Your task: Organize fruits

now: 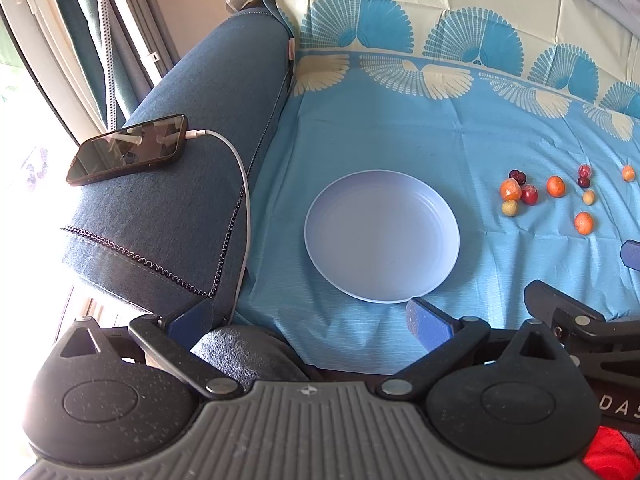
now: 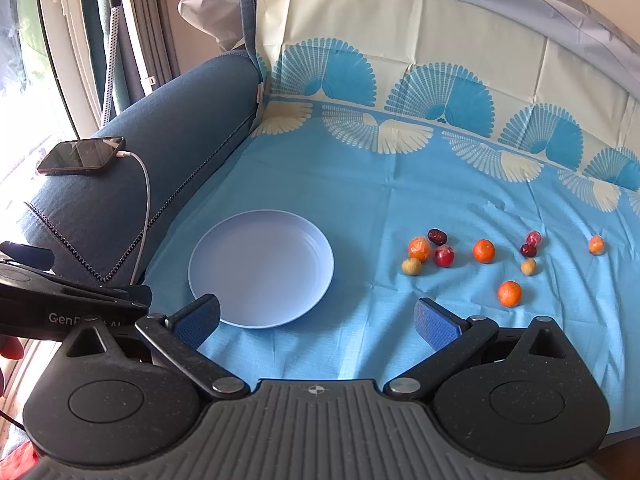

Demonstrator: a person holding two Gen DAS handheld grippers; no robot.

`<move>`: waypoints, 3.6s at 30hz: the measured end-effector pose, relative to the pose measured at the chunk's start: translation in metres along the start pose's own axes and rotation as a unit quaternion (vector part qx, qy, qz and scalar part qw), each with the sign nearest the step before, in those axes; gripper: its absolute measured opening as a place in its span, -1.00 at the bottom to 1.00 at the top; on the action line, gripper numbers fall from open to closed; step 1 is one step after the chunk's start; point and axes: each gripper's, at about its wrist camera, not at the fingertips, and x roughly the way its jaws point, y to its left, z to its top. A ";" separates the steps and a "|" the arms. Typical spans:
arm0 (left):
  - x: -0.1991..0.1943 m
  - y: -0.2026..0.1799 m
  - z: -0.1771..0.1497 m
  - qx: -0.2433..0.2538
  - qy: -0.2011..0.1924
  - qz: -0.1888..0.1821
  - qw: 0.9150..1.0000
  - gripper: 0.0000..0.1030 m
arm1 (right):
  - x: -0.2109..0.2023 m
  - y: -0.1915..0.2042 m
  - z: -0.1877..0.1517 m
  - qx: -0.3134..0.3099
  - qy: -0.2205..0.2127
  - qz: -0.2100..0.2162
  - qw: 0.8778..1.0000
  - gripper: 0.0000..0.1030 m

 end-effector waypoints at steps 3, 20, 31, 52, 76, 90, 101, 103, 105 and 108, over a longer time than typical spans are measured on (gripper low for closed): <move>0.000 0.000 0.000 0.000 0.001 0.000 1.000 0.99 | 0.000 0.000 0.000 -0.001 0.001 0.001 1.000 0.99; 0.001 0.001 0.001 0.001 0.003 0.002 1.000 0.99 | 0.001 0.000 0.000 -0.013 0.006 -0.008 1.000 0.99; 0.005 -0.002 0.001 0.005 0.011 0.004 1.000 0.99 | 0.005 -0.003 -0.001 -0.007 0.003 0.004 1.000 0.99; 0.030 -0.056 0.018 0.055 0.038 -0.003 0.998 0.99 | 0.013 -0.070 -0.002 0.059 -0.001 -0.014 0.998 0.99; 0.176 -0.243 0.089 0.149 0.036 -0.101 0.983 0.99 | 0.138 -0.247 -0.042 0.167 0.012 -0.170 0.971 0.99; 0.256 -0.278 0.137 0.152 0.063 -0.168 0.972 0.84 | 0.221 -0.256 -0.049 0.173 0.013 -0.209 0.962 0.99; 0.230 -0.271 0.126 0.173 0.059 -0.246 0.952 -0.29 | 0.204 -0.234 -0.045 0.148 -0.009 -0.188 0.971 -0.27; 0.213 -0.266 0.125 0.173 0.043 -0.243 0.954 -0.29 | 0.196 -0.240 -0.043 0.167 -0.011 -0.188 0.968 -0.27; 0.194 -0.257 0.126 0.164 0.030 -0.241 0.956 -0.29 | 0.182 -0.243 -0.041 0.181 -0.019 -0.190 0.965 -0.27; 0.158 -0.242 0.124 0.154 0.013 -0.226 0.962 -0.29 | 0.155 -0.242 -0.037 0.193 -0.033 -0.179 0.964 -0.27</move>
